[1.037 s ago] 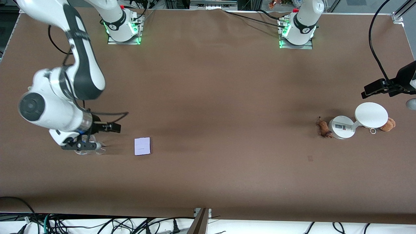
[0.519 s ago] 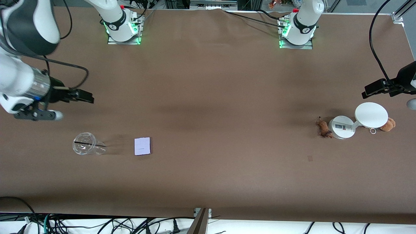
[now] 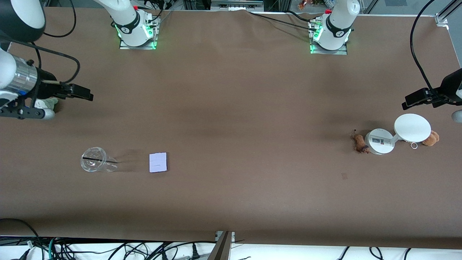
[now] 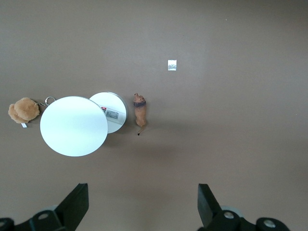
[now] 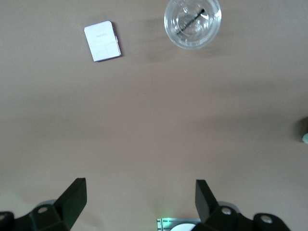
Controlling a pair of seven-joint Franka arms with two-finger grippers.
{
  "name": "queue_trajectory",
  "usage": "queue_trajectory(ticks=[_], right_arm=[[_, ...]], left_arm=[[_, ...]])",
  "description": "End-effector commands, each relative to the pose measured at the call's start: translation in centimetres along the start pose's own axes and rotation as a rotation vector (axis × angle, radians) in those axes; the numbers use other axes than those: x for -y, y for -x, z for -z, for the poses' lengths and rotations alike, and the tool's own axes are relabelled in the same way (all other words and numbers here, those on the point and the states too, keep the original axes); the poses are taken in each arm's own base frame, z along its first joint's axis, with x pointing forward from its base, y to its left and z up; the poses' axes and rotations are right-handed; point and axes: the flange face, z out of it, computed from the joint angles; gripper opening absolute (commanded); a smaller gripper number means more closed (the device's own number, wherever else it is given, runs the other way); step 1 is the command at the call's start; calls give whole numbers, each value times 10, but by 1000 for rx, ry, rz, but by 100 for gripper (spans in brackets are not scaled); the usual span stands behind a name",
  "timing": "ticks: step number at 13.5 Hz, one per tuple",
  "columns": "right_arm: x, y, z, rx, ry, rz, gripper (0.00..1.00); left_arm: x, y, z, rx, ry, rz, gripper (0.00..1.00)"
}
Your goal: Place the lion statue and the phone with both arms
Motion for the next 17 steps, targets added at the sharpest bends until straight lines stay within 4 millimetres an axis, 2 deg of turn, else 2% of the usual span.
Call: queue_trajectory(ticks=[1, 4, 6, 11, 17], right_arm=[[-10, 19, 1, -5, 1, 2, 100], [-14, 18, 0, -12, 21, 2, 100], [-12, 19, 5, -30, 39, 11, 100], [-2, 7, 28, -83, 40, 21, 100], [-4, 6, 29, -91, 63, 56, 100]], left_arm=[[2, -3, 4, 7, -20, 1, 100], [1, -3, 4, 7, -20, 0, 100], [1, -3, 5, 5, -20, -2, 100], [0, -4, 4, 7, -22, -5, 100], [3, -4, 4, 7, -24, 0, 100]])
